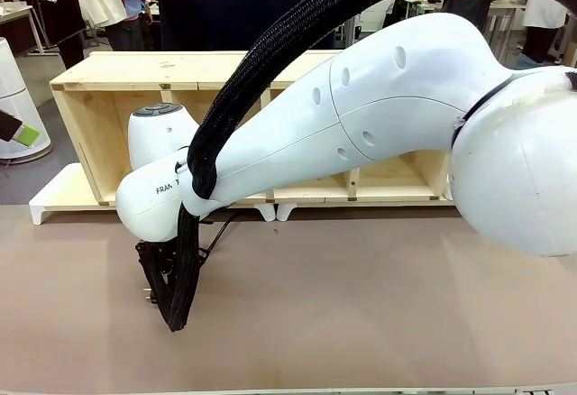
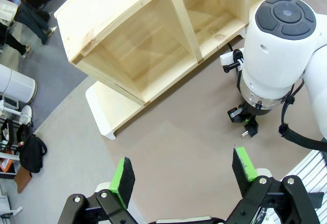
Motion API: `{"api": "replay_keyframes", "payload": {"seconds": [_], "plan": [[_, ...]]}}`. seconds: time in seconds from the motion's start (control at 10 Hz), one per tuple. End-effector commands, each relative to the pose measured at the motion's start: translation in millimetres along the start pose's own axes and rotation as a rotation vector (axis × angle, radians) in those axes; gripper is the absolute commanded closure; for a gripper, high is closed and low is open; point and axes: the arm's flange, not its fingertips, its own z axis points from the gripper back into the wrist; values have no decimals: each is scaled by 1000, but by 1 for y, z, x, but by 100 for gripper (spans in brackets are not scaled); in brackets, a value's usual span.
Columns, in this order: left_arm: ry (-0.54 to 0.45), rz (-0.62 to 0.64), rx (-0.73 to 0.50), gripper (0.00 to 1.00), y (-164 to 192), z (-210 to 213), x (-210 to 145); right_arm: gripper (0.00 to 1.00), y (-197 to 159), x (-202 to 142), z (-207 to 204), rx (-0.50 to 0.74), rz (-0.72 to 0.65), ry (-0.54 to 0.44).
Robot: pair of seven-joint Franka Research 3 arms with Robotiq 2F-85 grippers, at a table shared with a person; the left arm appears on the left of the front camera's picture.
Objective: Perform cable management.
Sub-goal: Pull the grasped Power Cable to the location of the Power Strip.
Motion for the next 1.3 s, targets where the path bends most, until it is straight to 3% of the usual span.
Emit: {"api": "replay_keyframes", "payload": {"seconds": [0.0,0.4,0.9,1.2], "plan": [[-5,9,-1,0,0,0,1,85,-11,-25,12,5,8,-1],[-5,9,-1,0,0,0,1,85,-35,-67,43,-19,18,-69],[-5,9,-1,0,0,0,1,85,-118,-82,81,-110,249,-68],[-5,9,-1,0,0,0,1,85,-170,-89,98,-127,274,-76]]}}
